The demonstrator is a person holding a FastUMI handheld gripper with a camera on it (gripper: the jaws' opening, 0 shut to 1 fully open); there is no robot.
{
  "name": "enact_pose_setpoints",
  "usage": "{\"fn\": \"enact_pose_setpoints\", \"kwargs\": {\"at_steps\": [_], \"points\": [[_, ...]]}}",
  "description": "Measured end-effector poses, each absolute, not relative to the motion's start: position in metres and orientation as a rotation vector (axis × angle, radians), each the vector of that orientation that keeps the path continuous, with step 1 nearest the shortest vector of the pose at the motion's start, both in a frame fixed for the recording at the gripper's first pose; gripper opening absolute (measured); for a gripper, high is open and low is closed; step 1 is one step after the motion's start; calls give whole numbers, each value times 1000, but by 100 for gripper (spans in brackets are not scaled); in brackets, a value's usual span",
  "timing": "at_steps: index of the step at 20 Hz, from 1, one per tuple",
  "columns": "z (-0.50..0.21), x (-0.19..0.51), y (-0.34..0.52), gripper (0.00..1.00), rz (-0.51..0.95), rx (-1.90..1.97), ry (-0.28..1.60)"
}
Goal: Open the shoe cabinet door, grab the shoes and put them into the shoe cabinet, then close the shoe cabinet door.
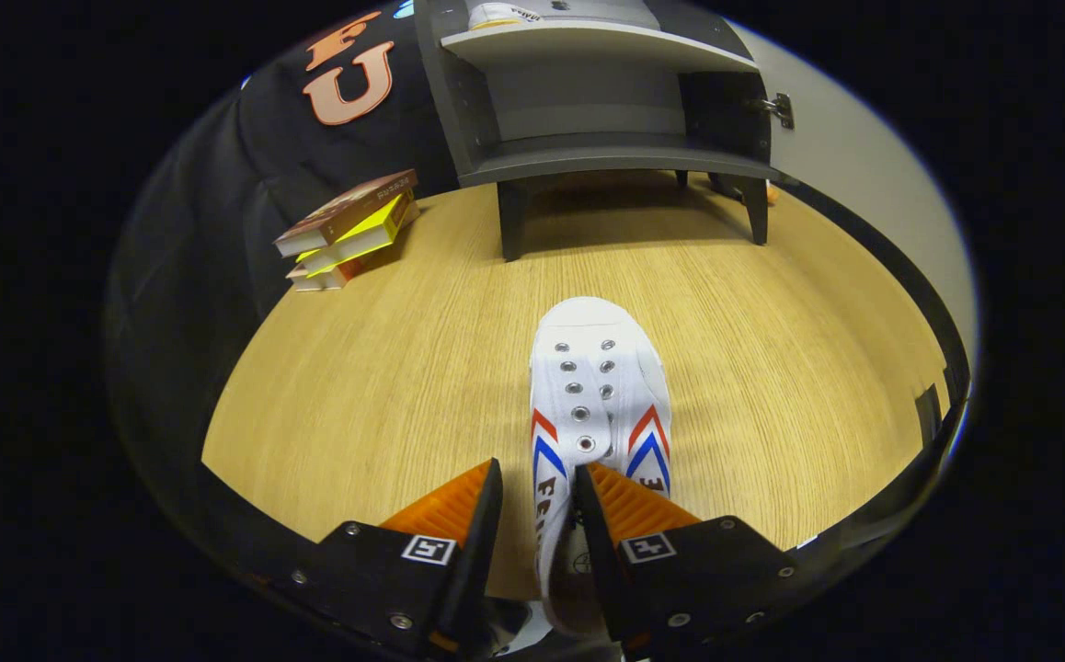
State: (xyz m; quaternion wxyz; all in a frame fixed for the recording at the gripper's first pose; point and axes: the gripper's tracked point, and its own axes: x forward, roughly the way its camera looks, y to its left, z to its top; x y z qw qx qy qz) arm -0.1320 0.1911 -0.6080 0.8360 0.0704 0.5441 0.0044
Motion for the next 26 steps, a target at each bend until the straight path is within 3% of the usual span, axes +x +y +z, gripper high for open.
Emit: {"fn": "enact_pose_setpoints", "kwargs": {"at_steps": [1, 2, 6, 8, 16, 26], "points": [[-608, -131, 186, 45, -18, 129, 1126], [-606, -132, 185, 32, -27, 121, 1113], [-606, -133, 190, 6, -13, 188, 1174], [-602, -132, 188, 1, 0, 196, 1189], [-540, -94, 146, 0, -1, 137, 1103], [-406, -4, 92, 0, -8, 122, 901]]}}
